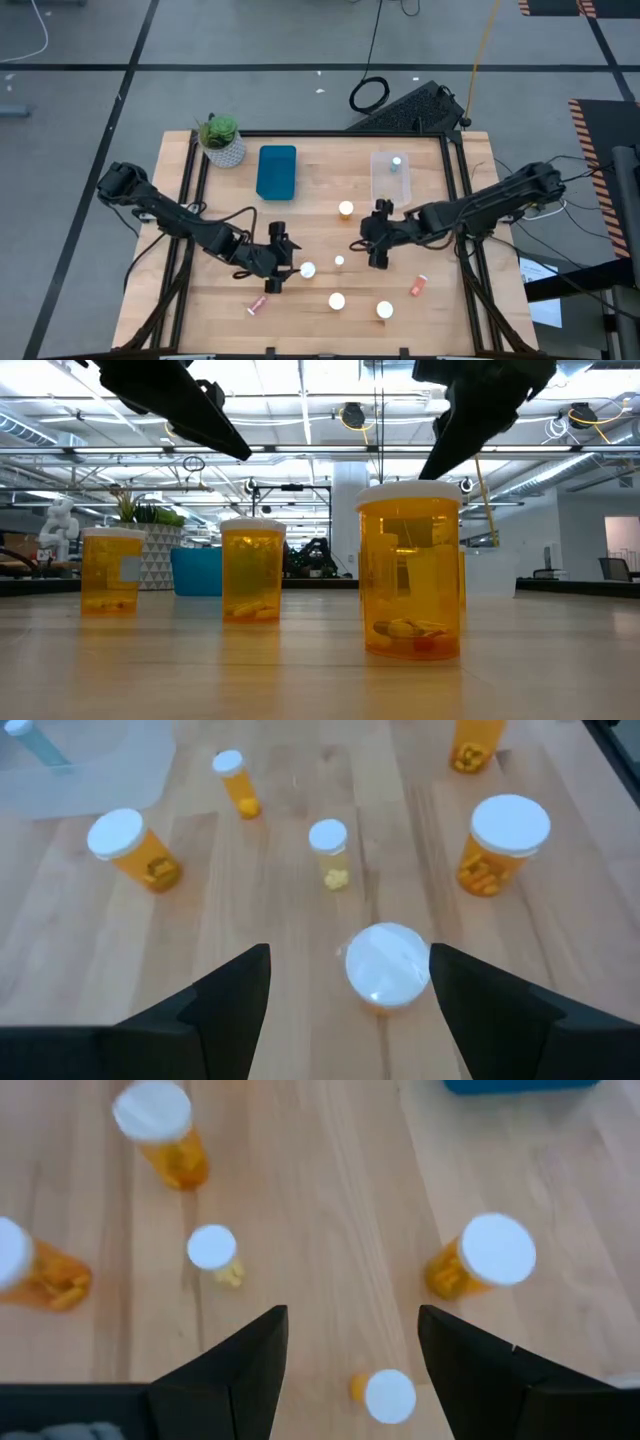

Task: Pick and place medicine bottles into bin by pill shape (circle, oval)
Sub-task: Put the small orange pill bottle into the transparent bin

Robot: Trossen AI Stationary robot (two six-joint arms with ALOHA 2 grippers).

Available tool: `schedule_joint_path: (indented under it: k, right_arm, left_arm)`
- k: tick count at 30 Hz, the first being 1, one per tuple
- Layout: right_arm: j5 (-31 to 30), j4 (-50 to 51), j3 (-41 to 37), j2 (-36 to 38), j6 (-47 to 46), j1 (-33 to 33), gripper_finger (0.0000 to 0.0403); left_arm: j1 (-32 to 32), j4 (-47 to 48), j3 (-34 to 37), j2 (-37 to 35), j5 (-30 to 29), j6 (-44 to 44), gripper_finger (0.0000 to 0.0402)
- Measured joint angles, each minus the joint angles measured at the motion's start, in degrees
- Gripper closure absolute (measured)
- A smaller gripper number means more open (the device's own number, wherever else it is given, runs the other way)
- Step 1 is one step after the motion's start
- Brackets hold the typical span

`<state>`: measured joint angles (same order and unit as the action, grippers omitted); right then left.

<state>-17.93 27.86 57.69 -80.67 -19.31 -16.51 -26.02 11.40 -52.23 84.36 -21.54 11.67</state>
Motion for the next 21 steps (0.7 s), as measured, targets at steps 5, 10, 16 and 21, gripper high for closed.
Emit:
schedule_joint_path:
  k: [5,10,16,21]
  right_arm:
    - [0.08,2.62,0.02,-2.46,-1.0,0.67,0.0183]
    - [0.22,4.22,0.02,-3.6,-2.31,1.77,0.0183]
    - [2.03,5.34,-0.14,-3.6,-2.54,3.49,0.0183]
    - [3.25,3.01,-3.09,-3.6,-2.54,5.29,0.0183]
  left_arm:
    - [-0.43,-3.48,2.43,0.07,-0.11,0.51,0.0128]
    - [-0.43,-5.56,3.97,0.09,-0.11,0.55,0.0128]
    - [-0.74,-8.46,4.61,0.09,-0.11,0.91,0.0128]
    - [-1.22,-9.47,4.61,0.09,-0.07,0.71,0.0128]
